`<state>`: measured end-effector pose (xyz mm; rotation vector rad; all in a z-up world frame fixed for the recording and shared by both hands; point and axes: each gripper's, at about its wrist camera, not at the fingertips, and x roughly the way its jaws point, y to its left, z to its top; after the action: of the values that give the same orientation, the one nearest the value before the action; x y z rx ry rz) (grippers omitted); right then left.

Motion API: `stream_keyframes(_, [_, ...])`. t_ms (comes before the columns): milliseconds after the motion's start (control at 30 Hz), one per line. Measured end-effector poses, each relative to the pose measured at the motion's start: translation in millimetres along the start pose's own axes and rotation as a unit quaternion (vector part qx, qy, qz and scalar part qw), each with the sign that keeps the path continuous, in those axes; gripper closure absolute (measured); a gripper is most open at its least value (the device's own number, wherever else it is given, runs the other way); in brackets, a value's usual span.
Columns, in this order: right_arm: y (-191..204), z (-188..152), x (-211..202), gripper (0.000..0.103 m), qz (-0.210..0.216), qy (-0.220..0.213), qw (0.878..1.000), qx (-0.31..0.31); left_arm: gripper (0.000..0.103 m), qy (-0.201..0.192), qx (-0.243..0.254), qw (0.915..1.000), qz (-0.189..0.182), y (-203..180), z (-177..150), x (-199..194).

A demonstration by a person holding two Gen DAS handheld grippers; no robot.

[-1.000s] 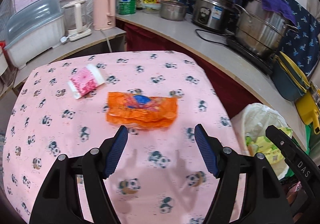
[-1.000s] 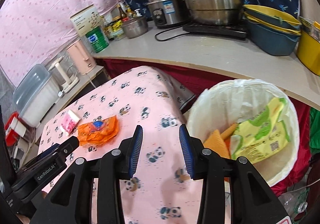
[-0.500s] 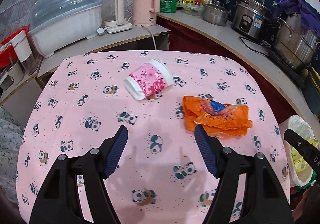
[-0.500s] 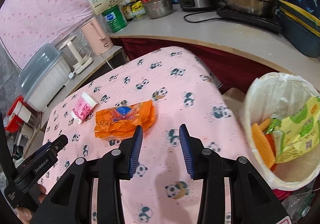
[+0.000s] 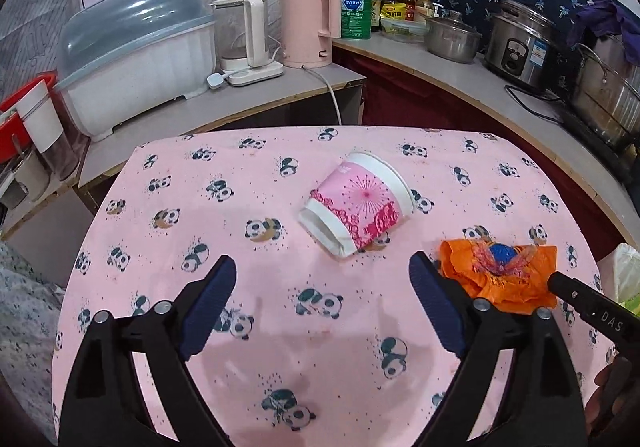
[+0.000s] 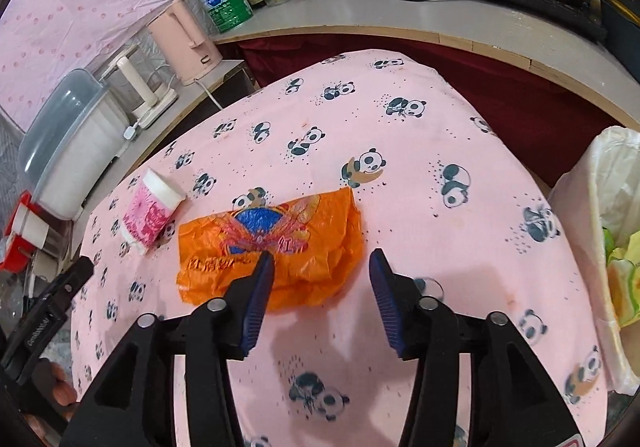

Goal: Collect trash
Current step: 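Grasp the pink paper cup with the left gripper while the right grasps the orange packet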

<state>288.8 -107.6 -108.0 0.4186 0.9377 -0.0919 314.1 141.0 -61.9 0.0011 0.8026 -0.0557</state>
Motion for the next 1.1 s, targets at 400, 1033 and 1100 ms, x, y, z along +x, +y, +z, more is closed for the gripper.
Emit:
stream_keyframes(400, [5.4, 12.4, 37.8, 0.047, -0.022, 0.004, 1.000, -0.008, 0.011, 0.047, 0.058, 0.9969, -0.026, -14.6, 32.8, 91.4])
stream_keyframes(1033, [-6.1, -1.9, 17.1, 0.096, -0.022, 0.001, 1.000, -0.006, 0.040, 0.069, 0.058, 0.9937, -0.067, -46.6, -2.0, 67.1])
stream_keyframes(1100, [-13.7, -6.3, 6.9, 0.096, -0.024, -0.003, 1.000, 0.000, 0.040, 0.071, 0.057, 0.9930, -0.075, -53.4, -12.0, 55.7])
